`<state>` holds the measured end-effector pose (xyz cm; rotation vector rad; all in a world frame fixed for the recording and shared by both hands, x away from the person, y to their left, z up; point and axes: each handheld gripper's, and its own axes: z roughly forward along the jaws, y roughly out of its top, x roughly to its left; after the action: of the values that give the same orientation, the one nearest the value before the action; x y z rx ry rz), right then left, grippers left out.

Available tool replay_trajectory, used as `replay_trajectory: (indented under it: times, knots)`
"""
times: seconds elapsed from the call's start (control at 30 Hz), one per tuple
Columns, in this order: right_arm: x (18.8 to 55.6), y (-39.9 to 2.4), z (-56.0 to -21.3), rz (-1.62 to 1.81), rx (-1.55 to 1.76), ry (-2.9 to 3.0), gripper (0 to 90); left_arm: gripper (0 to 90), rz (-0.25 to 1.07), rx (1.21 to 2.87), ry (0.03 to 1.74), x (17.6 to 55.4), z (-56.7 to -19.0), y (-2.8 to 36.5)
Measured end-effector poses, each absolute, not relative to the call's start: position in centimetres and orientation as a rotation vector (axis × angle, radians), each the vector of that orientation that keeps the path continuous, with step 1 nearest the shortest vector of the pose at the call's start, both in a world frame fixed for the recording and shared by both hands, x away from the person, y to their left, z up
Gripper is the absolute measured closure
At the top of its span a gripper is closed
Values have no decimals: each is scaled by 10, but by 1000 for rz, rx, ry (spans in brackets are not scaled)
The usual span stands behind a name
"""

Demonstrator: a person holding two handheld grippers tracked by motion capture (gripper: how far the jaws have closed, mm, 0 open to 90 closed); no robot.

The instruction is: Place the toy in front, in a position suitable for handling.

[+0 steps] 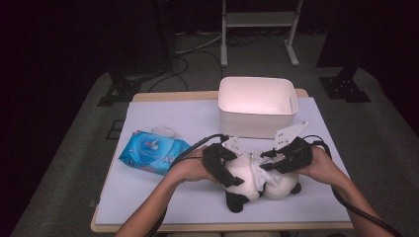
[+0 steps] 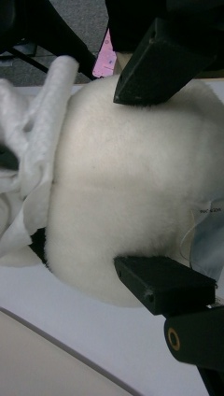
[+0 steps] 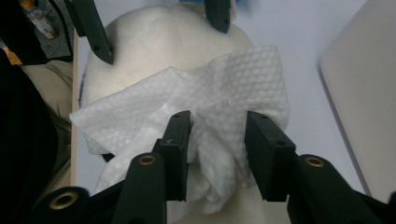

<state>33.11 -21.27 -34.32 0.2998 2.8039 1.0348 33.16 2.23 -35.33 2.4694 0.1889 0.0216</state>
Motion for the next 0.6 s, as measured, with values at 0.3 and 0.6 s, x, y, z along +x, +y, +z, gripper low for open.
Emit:
replay_trajectory:
  times: [0.3, 0.6]
  knots:
    - [330, -194, -348, 1036, 254, 2823, 653, 183, 21, 2479, 195, 332, -354, 23]
    - [328, -204, -342, 1013, 224, 2810, 796, 187, 24, 2471, 202, 332, -355, 23]
